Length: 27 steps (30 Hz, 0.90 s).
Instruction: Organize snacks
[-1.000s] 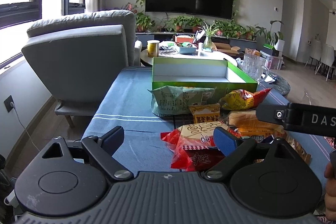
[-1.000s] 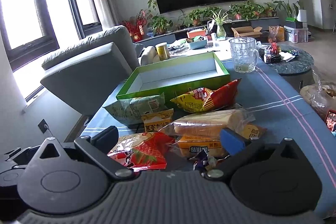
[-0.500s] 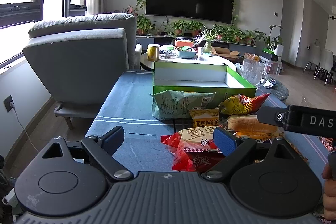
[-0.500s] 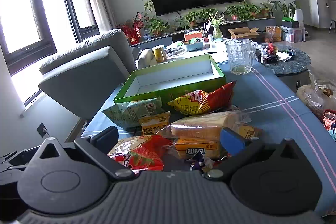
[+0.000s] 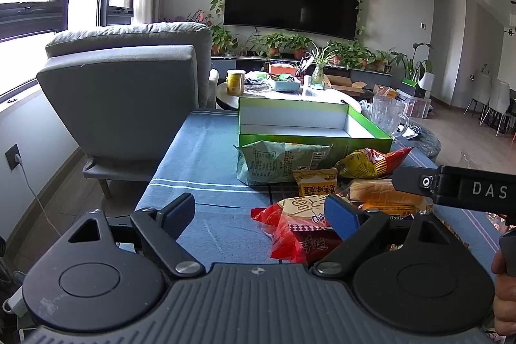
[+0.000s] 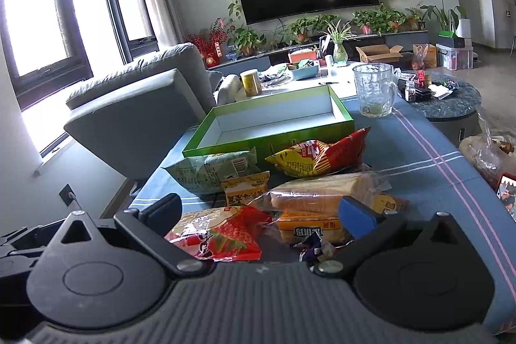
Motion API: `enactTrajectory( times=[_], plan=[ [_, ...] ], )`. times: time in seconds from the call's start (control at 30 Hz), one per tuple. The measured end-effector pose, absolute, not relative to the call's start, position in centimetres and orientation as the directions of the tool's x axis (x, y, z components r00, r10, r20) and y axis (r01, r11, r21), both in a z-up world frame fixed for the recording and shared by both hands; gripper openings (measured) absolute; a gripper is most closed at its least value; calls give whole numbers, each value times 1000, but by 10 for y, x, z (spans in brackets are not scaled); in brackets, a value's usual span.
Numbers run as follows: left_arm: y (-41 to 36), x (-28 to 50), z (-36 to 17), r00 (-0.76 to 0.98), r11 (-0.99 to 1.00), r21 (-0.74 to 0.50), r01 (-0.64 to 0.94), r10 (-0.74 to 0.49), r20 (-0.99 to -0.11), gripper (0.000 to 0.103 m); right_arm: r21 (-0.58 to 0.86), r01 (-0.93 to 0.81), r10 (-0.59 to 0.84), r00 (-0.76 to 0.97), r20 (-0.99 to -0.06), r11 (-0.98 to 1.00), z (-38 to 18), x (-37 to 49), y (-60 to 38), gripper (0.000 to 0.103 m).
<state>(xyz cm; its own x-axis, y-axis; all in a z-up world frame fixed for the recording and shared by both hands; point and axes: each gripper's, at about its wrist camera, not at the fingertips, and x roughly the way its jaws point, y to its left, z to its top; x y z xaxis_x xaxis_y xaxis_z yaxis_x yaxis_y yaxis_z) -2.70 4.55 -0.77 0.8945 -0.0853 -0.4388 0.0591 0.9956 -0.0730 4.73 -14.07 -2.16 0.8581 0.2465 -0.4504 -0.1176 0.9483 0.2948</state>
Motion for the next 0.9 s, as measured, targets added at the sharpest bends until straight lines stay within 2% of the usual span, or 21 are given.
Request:
enactTrajectory(
  times=[0.33, 0.6, 0.83, 0.9],
  plan=[
    [45, -37, -5, 893, 993, -68, 98, -118, -435, 84, 300, -124, 258, 849, -461, 946, -19, 46, -135, 103],
    [48, -47, -5, 883, 989, -61, 136, -149, -446, 78, 307, -127, 262, 853, -453, 943, -15, 41, -135, 103],
    [50, -54, -14, 851, 975, -28, 222, -208, -482, 77, 311, -156, 290, 843, -452, 937, -18, 36, -136, 103],
    [49, -53, -18, 841, 973, -24, 227, -209, -500, 73, 319, -170, 311, 828, -467, 932, -21, 36, -135, 103]
  ],
)
